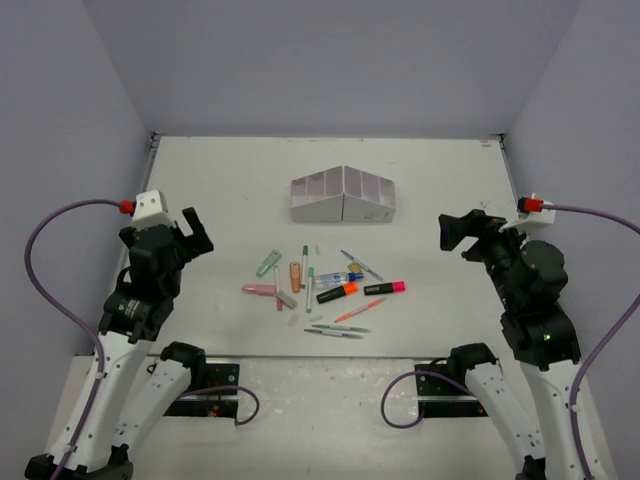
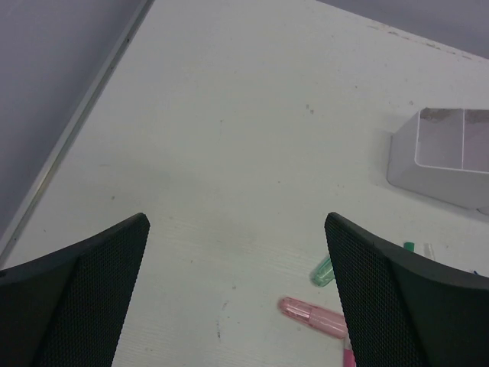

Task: Sort the stationery into containers
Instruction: Pick up the pen from the center of the board.

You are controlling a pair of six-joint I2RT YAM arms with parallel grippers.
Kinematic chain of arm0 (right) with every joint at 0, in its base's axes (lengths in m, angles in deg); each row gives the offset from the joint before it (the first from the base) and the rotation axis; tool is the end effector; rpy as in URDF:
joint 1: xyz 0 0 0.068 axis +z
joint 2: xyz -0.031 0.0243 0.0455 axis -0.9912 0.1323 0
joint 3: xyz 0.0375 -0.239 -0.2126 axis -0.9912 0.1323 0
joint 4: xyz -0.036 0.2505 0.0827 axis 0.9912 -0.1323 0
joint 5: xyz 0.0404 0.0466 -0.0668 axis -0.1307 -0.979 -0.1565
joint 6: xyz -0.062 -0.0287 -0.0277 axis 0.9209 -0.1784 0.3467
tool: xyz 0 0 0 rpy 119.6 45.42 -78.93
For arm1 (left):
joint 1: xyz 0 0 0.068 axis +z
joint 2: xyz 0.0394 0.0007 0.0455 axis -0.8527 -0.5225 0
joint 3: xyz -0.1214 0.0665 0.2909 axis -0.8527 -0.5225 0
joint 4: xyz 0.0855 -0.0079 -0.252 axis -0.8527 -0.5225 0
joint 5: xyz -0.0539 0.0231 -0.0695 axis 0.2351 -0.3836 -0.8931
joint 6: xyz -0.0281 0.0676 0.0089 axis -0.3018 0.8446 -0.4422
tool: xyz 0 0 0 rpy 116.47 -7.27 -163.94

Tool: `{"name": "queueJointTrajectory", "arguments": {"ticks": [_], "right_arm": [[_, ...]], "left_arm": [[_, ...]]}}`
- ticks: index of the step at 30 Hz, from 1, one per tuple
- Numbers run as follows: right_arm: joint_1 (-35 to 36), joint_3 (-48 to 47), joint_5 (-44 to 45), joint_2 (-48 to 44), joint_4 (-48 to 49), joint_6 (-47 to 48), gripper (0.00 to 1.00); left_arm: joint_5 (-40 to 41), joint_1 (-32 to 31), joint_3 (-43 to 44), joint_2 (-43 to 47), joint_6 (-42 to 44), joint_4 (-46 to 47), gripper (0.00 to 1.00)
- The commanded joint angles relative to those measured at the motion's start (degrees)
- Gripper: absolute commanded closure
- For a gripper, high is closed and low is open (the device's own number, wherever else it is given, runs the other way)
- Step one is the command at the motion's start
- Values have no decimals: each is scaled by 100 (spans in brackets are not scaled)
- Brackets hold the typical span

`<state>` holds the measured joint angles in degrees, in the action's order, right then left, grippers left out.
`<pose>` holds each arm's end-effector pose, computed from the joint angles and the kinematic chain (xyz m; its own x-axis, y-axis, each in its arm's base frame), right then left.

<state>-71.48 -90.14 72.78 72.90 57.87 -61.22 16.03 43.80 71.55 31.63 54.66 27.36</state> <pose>0.0905 0.0139 0.4098 -0.1421 0.3438 -0.9282 -0.0865 0.9298 0.3577 0.1211 -0.0031 0.3559 -0.2820 -0.2713 -0.9203 -0.3002 0.9360 -0.1839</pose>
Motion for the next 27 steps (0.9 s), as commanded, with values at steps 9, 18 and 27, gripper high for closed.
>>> {"name": "queueJointTrajectory", "arguments": {"ticks": [9,18,27], "right_arm": [[7,970,-1859,-719,1944,-9,1],[1239,-478,-52,2575,392,1031,1],[2243,-1278,880,5329,-302,2073,32]], "left_arm": [[-8,-31,83,-48,-30,249,0],[-180,-24,59,-173,20,317,0],[-300,-24,39,-289,59,340,0]]}}
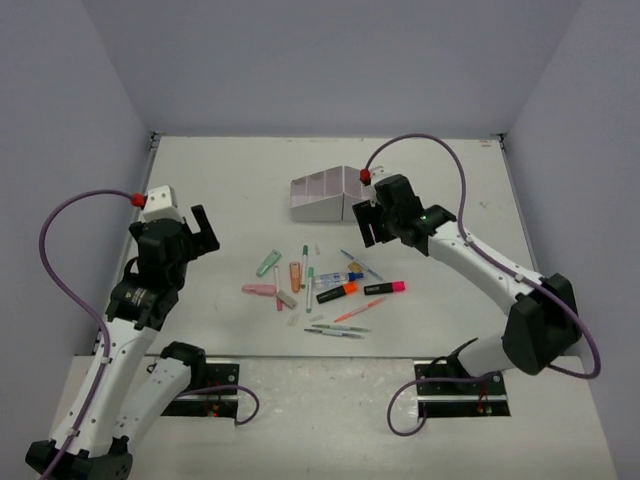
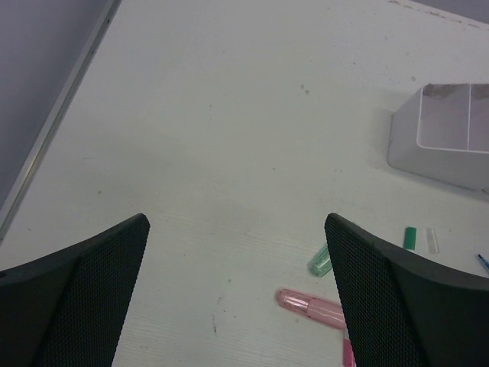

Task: Sort the stationery into containers
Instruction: Pick up the pen from the center of the board.

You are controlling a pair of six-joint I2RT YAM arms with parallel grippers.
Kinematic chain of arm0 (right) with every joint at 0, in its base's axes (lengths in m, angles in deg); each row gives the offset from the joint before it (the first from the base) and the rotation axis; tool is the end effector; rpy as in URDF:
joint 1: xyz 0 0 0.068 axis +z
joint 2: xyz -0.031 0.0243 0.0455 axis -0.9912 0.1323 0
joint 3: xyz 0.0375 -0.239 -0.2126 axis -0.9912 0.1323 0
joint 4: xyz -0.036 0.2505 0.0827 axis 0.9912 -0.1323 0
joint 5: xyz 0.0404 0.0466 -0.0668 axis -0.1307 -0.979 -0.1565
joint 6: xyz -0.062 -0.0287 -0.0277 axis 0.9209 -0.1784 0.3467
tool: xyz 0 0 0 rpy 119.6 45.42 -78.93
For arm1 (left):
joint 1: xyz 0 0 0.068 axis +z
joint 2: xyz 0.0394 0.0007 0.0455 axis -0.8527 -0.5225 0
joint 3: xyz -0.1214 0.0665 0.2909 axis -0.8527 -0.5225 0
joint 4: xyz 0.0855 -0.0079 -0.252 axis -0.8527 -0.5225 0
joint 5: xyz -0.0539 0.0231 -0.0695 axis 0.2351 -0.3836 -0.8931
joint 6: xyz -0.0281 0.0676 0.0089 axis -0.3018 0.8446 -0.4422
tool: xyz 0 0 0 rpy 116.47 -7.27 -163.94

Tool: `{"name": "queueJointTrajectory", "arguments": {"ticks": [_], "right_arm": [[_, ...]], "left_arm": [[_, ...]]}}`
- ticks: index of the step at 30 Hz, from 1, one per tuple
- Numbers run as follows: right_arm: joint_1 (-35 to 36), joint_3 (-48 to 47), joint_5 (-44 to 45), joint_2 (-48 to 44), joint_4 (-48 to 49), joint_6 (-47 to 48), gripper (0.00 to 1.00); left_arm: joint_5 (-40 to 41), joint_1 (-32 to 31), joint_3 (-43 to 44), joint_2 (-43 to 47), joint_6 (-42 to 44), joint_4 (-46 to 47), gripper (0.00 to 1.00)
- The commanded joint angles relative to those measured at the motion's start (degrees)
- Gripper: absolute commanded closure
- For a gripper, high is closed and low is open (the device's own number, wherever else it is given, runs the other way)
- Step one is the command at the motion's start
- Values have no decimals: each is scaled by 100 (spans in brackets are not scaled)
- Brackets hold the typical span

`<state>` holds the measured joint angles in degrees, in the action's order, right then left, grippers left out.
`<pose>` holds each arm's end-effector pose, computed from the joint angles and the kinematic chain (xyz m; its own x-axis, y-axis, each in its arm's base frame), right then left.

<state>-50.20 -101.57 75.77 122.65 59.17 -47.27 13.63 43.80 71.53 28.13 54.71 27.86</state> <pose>0.2761 0.1660 0.3209 -0.6312 -0.2448 -0.7360 -0.3826 0.9237 0.0209 0.1361 -0.0094 0.3499 -0.3429 -0.2615 -0.9023 -0.2737 0.9466 -0.1703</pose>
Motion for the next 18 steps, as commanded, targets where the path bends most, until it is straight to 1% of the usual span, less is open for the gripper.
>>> {"name": "queueJointTrajectory", "arguments": {"ticks": [1,3,5,6,11,18], "right_arm": [[135,-105,581,456,-406,693,35],[166,-27,635,698,-351,693,42],[183,18,640,838,-363,731,45],[194,28,578,915,-395,895,50],[291,105,325,1223,-340,961,55],[359,171,21,1607,-395,914,55]], "left_arm": [[-65,-24,41,82,59,305,0],[-99,-24,33,75,67,324,0],[-143,-26,34,21,88,331,0],[-175,-32,41,9,90,331,0],[-265,-24,41,-39,115,357,0],[-298,-24,27,29,120,371,0]]}}
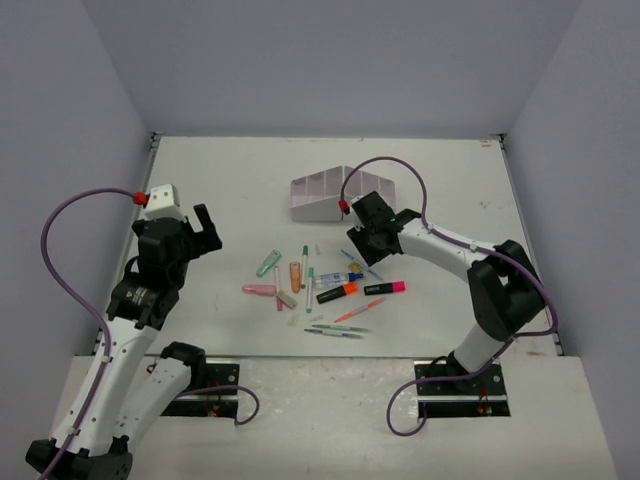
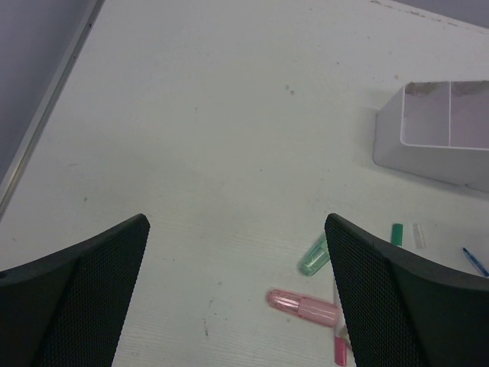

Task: Sort the stationery into containers
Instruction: Pick up the pen from the center of the board.

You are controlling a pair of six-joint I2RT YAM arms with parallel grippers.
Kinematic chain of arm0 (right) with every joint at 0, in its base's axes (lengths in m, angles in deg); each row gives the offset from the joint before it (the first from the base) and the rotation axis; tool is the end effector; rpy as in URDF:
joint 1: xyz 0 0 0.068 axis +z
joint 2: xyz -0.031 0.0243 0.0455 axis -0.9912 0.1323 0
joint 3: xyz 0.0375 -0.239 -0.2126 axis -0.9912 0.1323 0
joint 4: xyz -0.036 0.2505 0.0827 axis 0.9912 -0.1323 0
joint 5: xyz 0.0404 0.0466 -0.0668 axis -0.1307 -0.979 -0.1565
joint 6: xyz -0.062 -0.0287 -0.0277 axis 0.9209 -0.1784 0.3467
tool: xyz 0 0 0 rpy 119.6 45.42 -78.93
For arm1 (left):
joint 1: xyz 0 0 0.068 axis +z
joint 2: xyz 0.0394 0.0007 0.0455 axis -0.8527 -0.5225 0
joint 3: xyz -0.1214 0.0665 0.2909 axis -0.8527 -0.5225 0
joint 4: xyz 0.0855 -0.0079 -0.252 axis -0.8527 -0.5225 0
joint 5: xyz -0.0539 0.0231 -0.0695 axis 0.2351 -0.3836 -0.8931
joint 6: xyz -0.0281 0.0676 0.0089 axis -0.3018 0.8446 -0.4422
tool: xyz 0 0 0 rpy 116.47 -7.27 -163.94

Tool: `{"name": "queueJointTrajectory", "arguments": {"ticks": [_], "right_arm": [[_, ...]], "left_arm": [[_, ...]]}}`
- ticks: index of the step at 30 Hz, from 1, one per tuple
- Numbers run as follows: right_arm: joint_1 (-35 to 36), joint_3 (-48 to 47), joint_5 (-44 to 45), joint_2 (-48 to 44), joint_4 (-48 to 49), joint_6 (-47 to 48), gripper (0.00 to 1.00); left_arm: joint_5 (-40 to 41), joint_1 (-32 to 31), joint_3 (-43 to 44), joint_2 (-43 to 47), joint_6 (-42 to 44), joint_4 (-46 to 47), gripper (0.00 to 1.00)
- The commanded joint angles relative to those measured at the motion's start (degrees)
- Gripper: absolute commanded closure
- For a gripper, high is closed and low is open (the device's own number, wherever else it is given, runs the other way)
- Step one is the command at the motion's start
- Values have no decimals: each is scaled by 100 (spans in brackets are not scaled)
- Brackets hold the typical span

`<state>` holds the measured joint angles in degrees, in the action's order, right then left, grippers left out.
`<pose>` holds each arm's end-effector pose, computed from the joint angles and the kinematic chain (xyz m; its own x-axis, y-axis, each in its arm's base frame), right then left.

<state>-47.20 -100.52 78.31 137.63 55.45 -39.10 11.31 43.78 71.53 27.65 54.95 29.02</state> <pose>0.2947 0.1964 0.2260 -0.7195 -0.5224 -0.4576 -0.5206 0.8418 -0.1424 0.1393 -0.0127 0.3509 -0.3473 -0.2626 -0.9002 -0.2359 0.9536 -0.1872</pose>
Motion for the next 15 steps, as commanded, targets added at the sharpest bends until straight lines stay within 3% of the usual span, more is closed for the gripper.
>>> {"name": "queueJointTrajectory", "arguments": {"ticks": [1,15], "right_arm": [[66,99,-296,130,-1,86,56],[110,106,-662,454,41,35,60]], "left_arm": [[-74,-22,24,98,99,259,0],[-73,-22,15,246,100,276,0]]}}
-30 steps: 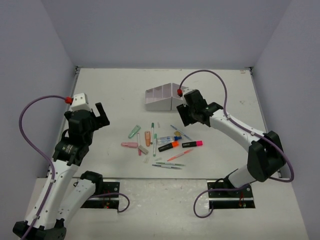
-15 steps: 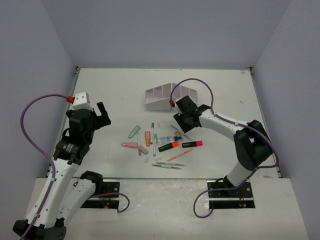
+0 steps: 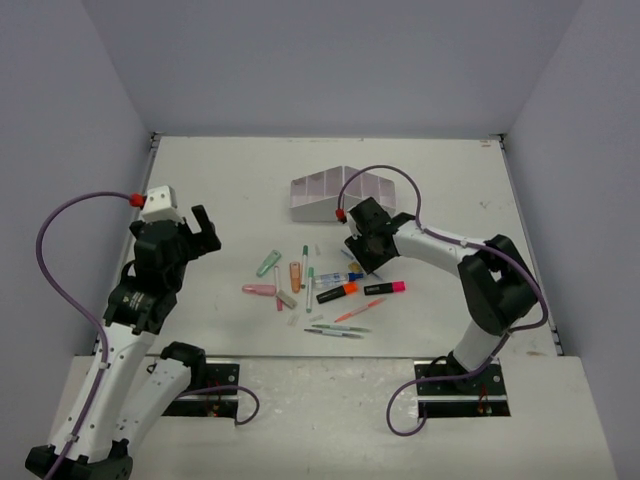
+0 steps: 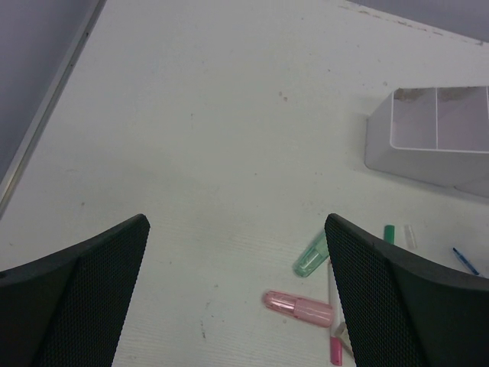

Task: Sort the stationery into containers
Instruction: Pick up the pen from the center of the board.

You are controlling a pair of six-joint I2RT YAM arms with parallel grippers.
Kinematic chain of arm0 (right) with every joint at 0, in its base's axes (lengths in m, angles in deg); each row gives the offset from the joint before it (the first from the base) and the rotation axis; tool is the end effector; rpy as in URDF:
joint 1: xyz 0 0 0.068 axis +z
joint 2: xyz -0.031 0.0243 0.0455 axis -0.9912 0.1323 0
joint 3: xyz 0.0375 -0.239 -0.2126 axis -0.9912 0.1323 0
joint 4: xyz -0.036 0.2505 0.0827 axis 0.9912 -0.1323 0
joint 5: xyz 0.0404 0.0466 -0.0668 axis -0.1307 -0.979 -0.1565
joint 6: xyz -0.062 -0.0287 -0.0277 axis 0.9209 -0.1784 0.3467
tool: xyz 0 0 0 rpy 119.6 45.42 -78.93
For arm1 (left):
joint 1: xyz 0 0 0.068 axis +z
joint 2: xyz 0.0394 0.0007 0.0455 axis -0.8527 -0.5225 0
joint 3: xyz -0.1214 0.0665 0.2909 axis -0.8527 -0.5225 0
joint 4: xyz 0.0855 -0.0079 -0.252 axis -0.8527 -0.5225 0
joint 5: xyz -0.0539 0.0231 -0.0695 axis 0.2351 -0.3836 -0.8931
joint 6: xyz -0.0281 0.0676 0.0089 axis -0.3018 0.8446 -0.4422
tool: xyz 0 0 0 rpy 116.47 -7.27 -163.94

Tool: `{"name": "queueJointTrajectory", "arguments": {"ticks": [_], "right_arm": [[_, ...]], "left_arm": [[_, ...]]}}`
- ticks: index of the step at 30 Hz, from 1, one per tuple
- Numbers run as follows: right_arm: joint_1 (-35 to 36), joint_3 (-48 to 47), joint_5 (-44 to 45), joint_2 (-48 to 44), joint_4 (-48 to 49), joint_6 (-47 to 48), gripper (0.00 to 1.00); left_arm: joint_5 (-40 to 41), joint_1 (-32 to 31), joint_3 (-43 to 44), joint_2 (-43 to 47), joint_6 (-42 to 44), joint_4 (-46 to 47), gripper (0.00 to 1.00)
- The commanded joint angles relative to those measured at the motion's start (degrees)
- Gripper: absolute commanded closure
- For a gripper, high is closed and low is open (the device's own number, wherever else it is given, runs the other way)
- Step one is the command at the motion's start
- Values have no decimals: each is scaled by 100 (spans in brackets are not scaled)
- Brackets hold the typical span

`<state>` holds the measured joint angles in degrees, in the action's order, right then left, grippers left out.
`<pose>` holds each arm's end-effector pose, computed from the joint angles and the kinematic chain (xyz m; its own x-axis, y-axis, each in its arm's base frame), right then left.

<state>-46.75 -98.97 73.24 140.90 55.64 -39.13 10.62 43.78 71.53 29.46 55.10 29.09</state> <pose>0.2905 0.2034 0.1985 -0.7430 -0.5473 -0.3854 -0.5696 0.8193 -0.0655 0.1322 -0.0116 0.3545 -0.3232 -0.2683 -0.9075 -0.2186 0.9542 -0.2042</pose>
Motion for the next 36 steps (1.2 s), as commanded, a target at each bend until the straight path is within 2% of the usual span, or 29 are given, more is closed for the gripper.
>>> {"name": "queueJointTrajectory", "arguments": {"ticks": [1,13,22,26,27,28,32,36], "right_arm": [[68,-60,-162,147,14,38,60],[74,-312,-307,521,-101,90,70],[73,-295,14,481,-110,47,84],[74,-253,280,253,-35,-67,92],[74,-259,470,195,-17,-222,98],[74,-256,531,107,6,-306,100],[74,-271,703,-272,-2,-485,100],[74,-160,875,-929,-19,-660,100]], "left_arm": [[-7,-22,15,65,84,267,0],[49,-22,24,84,93,261,0],[66,-22,24,31,93,252,0],[25,-22,57,-110,102,254,0],[2,-22,80,-174,102,259,0],[-50,-22,124,-247,98,242,0],[-304,-24,477,-601,-66,164,0],[-640,-169,718,-923,-620,267,0]]}}
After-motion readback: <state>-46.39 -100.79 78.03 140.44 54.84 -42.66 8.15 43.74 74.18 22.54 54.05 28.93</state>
